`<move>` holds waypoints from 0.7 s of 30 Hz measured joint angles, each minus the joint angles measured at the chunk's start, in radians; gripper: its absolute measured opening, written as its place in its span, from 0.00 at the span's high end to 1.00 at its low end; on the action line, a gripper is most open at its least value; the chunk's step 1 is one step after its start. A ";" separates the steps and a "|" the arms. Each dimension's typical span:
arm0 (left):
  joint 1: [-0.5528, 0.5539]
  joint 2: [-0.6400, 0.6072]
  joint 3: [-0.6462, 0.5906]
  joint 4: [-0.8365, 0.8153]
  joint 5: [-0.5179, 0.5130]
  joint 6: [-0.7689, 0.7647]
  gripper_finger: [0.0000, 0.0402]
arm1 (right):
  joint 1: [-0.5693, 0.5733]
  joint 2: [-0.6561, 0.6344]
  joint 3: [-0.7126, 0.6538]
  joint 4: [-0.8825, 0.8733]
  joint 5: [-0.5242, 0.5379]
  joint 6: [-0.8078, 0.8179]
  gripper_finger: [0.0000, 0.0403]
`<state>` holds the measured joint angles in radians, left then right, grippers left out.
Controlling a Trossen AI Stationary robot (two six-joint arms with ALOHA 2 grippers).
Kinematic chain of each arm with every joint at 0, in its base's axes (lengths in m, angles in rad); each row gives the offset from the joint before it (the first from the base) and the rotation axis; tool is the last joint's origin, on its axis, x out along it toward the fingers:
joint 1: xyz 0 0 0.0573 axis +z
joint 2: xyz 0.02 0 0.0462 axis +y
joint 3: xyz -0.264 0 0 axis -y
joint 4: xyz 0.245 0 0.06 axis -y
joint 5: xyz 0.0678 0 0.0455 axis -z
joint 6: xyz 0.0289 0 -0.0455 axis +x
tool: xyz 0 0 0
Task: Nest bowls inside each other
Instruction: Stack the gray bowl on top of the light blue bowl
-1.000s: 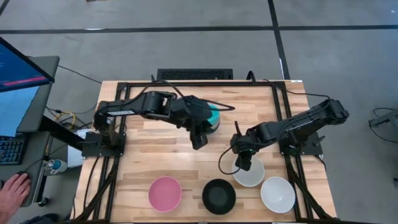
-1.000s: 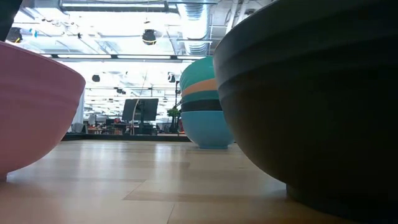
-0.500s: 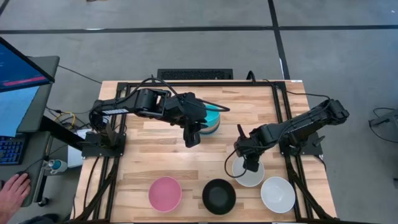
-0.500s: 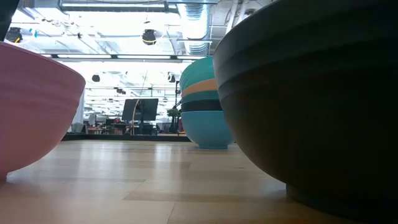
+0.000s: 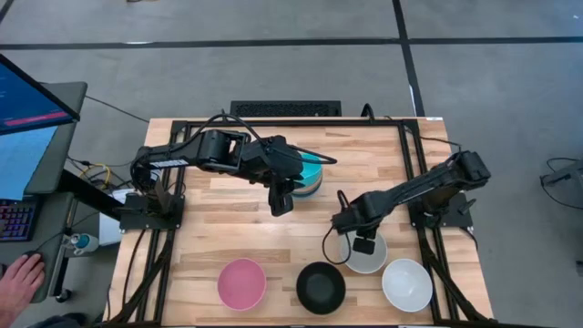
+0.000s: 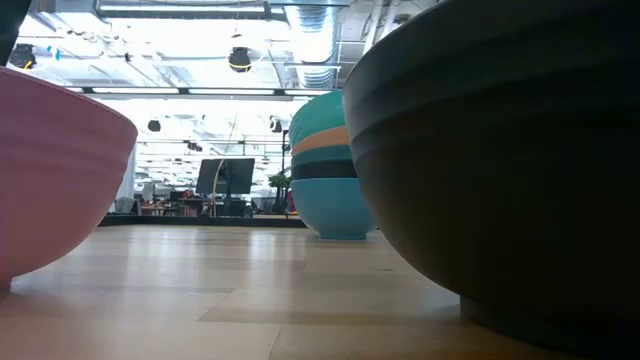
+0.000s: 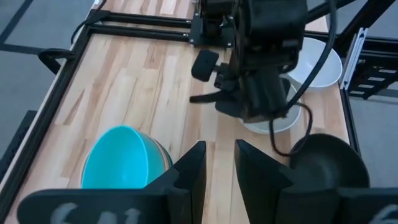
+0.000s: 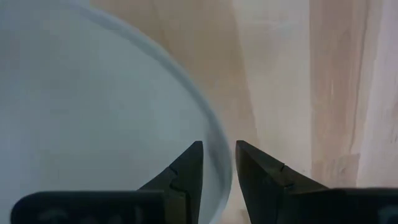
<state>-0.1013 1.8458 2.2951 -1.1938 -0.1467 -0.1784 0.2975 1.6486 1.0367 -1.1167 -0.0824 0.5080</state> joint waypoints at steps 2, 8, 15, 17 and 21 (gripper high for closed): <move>0.000 0.000 0.000 0.001 0.000 0.000 0.81 | -0.001 0.020 0.000 0.011 0.000 -0.026 0.71; 0.000 0.000 0.000 0.003 0.000 0.000 0.81 | -0.016 0.059 0.001 0.013 -0.016 -0.046 0.84; 0.001 -0.001 0.000 -0.012 -0.001 0.000 0.81 | -0.028 -0.009 0.027 -0.020 -0.027 -0.033 0.98; 0.003 -0.002 0.000 -0.041 -0.015 0.000 0.81 | -0.031 -0.053 0.076 -0.086 -0.009 -0.024 0.98; 0.026 -0.009 0.000 -0.135 -0.050 -0.001 0.81 | -0.038 -0.163 0.226 -0.280 0.033 0.024 0.99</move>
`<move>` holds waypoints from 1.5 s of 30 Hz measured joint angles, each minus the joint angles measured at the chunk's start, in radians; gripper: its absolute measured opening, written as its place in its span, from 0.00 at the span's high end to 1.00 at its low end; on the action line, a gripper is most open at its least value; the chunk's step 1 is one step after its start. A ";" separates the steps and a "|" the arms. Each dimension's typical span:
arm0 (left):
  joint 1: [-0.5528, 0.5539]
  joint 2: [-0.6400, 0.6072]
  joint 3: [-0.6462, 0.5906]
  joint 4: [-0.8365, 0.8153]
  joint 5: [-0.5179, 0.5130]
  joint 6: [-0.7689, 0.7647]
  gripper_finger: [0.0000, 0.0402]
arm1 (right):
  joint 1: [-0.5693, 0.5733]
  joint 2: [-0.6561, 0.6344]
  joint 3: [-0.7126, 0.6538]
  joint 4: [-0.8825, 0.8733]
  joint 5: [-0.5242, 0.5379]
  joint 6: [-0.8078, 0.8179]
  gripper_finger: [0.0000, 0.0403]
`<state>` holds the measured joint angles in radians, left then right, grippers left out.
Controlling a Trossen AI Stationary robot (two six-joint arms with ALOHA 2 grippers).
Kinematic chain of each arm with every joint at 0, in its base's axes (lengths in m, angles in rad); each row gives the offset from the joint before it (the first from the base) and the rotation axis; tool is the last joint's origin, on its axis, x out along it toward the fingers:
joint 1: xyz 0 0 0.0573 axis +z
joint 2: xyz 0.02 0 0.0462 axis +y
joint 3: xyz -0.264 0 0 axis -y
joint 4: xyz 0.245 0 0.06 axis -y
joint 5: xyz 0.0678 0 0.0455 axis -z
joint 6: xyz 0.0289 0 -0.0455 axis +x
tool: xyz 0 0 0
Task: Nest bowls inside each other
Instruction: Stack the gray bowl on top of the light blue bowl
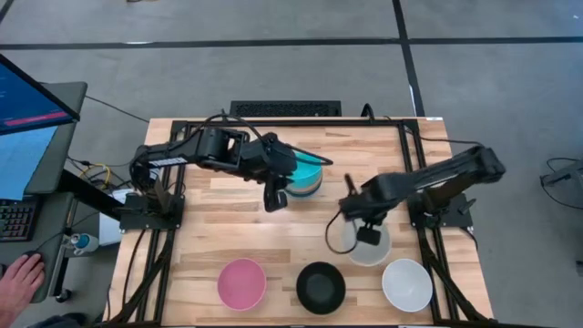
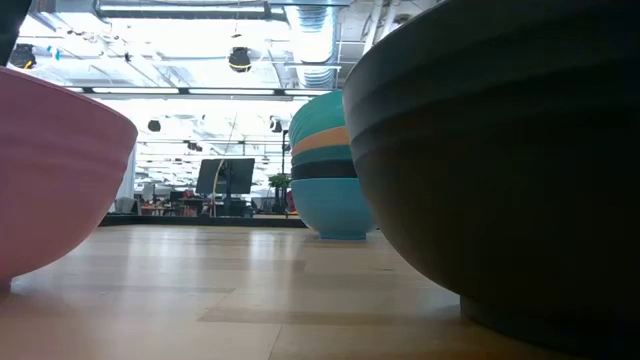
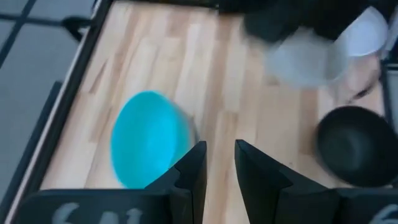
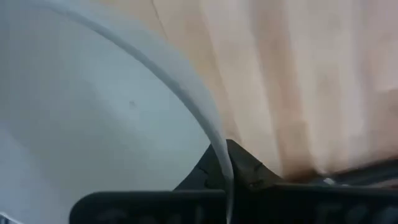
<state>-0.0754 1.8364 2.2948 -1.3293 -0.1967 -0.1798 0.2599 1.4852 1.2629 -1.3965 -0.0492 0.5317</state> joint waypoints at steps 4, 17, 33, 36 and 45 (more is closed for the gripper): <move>0.051 -0.002 0.000 -0.019 0.012 -0.023 0.81 | -0.007 -0.115 0.187 -0.117 0.142 0.086 0.98; 0.247 -0.002 0.000 -0.010 0.419 0.257 0.82 | -0.155 -0.129 0.475 0.014 0.423 -0.046 0.99; 0.462 -0.048 0.000 -0.023 0.699 0.539 0.99 | -0.402 0.137 0.485 0.237 0.295 -0.342 0.99; 0.508 -0.066 0.000 0.022 0.740 0.542 0.99 | -0.443 0.174 0.495 0.230 0.263 -0.358 0.99; 0.604 -0.075 0.000 0.001 0.768 0.601 0.99 | -0.527 0.293 0.649 0.230 0.182 -0.411 0.99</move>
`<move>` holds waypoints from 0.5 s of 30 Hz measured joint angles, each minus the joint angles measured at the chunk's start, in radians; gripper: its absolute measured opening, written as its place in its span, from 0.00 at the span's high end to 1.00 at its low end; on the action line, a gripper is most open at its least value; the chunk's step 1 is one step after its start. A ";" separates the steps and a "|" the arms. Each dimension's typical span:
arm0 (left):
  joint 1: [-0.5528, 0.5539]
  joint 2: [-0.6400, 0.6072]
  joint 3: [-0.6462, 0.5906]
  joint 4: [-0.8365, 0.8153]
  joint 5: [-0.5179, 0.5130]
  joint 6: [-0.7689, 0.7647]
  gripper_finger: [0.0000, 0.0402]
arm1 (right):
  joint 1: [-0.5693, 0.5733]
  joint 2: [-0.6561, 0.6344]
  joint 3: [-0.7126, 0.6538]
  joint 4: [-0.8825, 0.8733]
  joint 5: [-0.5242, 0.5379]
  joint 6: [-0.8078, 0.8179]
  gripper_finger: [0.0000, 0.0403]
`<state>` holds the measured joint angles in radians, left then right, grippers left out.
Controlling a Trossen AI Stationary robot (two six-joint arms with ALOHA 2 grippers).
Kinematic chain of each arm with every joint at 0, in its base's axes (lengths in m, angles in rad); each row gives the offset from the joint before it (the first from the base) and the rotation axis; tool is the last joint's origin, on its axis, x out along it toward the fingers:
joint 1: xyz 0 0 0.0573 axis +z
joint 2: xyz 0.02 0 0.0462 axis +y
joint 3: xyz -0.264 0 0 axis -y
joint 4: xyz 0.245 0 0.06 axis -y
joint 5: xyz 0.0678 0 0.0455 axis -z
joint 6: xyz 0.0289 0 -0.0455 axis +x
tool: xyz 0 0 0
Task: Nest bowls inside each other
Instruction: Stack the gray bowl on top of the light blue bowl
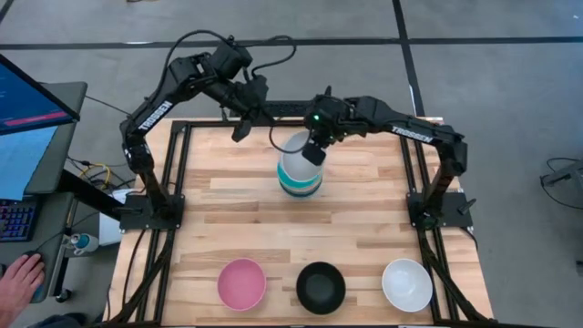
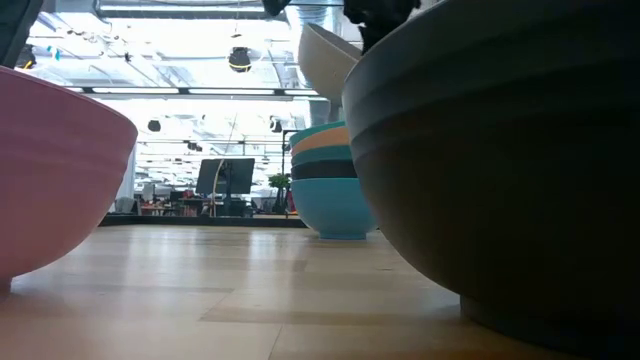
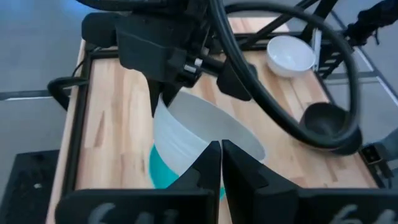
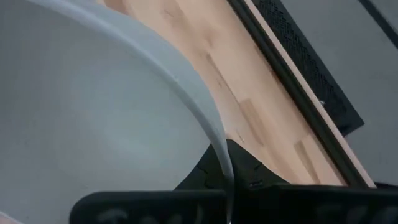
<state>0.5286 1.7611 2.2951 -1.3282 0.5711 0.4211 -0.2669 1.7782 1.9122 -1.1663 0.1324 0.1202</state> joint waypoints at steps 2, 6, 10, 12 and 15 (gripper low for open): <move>0.010 0.000 0.000 0.001 -0.001 0.015 0.99 | -0.009 0.030 0.041 0.003 -0.007 -0.011 0.99; 0.029 0.000 0.000 0.000 0.000 0.023 0.99 | -0.017 0.100 0.093 -0.034 -0.048 -0.034 0.99; 0.037 0.000 0.000 0.000 0.005 0.042 0.99 | -0.007 0.179 0.095 -0.084 -0.054 -0.043 0.99; 0.036 0.000 0.000 0.001 0.028 0.047 0.99 | -0.008 0.206 0.095 -0.091 -0.057 -0.043 0.99; 0.036 0.000 0.000 0.001 0.037 0.061 0.99 | -0.010 0.228 0.095 -0.084 -0.057 -0.043 0.98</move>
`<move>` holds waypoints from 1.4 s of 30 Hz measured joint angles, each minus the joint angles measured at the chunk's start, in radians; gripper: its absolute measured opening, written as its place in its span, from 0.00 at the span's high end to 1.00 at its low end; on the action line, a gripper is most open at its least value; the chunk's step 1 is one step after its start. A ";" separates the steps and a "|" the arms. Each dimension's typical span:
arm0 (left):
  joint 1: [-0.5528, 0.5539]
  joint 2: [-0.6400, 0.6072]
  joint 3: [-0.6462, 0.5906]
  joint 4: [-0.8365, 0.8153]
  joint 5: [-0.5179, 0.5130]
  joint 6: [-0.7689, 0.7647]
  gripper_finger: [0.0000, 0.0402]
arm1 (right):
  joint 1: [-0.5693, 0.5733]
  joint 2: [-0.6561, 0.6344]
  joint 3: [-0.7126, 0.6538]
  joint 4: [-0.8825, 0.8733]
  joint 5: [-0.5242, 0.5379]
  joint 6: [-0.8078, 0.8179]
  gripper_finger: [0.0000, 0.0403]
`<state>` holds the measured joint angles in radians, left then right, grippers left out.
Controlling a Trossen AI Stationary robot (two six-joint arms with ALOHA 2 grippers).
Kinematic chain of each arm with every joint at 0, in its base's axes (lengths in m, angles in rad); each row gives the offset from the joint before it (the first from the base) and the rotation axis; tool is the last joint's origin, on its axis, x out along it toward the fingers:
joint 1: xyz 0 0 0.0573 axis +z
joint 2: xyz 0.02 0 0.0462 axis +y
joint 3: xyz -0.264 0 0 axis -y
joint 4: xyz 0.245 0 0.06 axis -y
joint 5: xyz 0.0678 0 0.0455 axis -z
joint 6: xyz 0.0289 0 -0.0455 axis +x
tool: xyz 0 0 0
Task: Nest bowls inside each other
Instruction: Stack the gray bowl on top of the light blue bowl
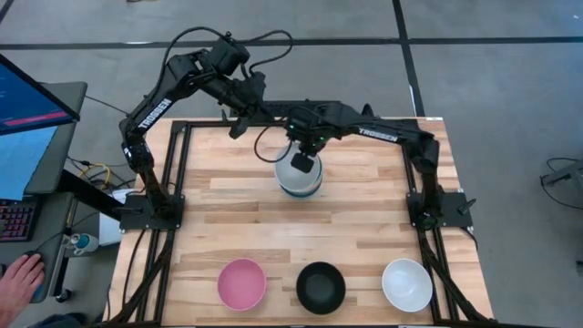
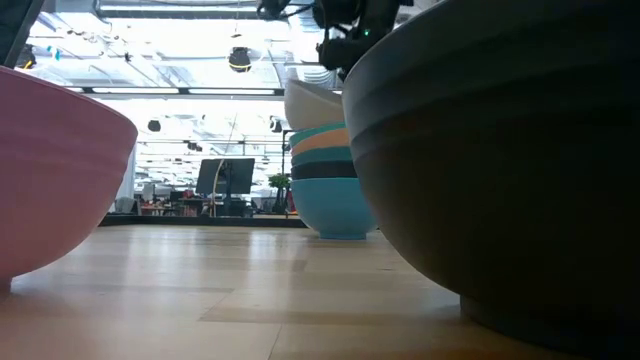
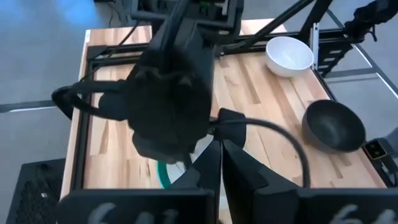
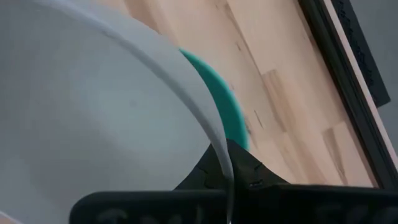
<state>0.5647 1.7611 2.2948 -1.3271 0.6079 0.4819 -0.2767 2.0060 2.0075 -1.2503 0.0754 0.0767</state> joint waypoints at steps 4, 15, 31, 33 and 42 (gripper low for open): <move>0.005 0.000 0.000 0.018 0.018 0.001 0.99 | -0.006 0.013 0.000 -0.008 0.003 -0.008 0.94; 0.005 0.000 0.000 0.106 0.133 -0.033 0.99 | -0.041 0.013 0.001 -0.024 0.002 -0.051 0.85; 0.064 -0.005 0.000 -0.064 0.171 0.011 0.99 | 0.014 -0.029 0.001 0.010 0.004 -0.044 0.80; 0.065 -0.006 0.000 -0.064 0.167 0.011 0.99 | 0.020 -0.029 0.001 0.010 0.003 -0.043 0.80; 0.065 -0.006 0.000 -0.062 0.161 0.031 0.99 | 0.042 -0.006 0.001 0.006 -0.019 -0.051 0.80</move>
<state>0.6300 1.7554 2.2947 -1.3895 0.7692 0.5125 -0.2344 1.9995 2.0083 -1.2443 0.0560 0.0254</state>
